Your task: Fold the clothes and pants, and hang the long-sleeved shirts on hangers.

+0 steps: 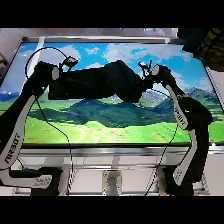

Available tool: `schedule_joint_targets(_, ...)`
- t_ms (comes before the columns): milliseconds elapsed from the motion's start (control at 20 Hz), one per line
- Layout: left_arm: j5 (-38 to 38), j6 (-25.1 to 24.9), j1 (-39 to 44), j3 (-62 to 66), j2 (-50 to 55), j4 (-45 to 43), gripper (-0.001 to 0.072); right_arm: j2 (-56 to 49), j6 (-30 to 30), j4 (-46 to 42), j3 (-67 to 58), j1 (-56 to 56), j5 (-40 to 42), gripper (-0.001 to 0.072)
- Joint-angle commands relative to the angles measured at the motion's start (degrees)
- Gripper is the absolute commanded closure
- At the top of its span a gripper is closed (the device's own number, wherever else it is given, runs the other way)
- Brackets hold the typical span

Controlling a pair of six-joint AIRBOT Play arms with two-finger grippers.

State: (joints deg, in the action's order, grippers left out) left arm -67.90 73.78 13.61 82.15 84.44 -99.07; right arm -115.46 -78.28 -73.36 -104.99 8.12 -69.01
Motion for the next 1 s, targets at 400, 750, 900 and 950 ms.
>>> schedule_joint_targets(400, -2.0, -2.7, -1.0, 0.0, -12.5, 0.1, 0.0316, 25.8, -2.2, -31.5, -7.0, 0.1, -14.8, 0.0681)
schedule_joint_targets(750, -6.8, -2.7, -4.2, 0.0, -18.9, 0.2, 0.0316, 41.0, -3.3, -40.0, 5.7, 0.0, -18.4, 0.0681)
schedule_joint_targets(900, -8.9, -2.7, -5.9, -0.1, -20.0, 2.3, 0.0317, 50.8, -7.3, -40.6, 22.7, 0.0, -13.6, 0.0681)
schedule_joint_targets(950, -10.0, -3.0, -6.4, -0.1, -20.0, 3.8, 0.0317, 53.6, -8.6, -40.6, 28.7, 0.0, -12.4, 0.0681)
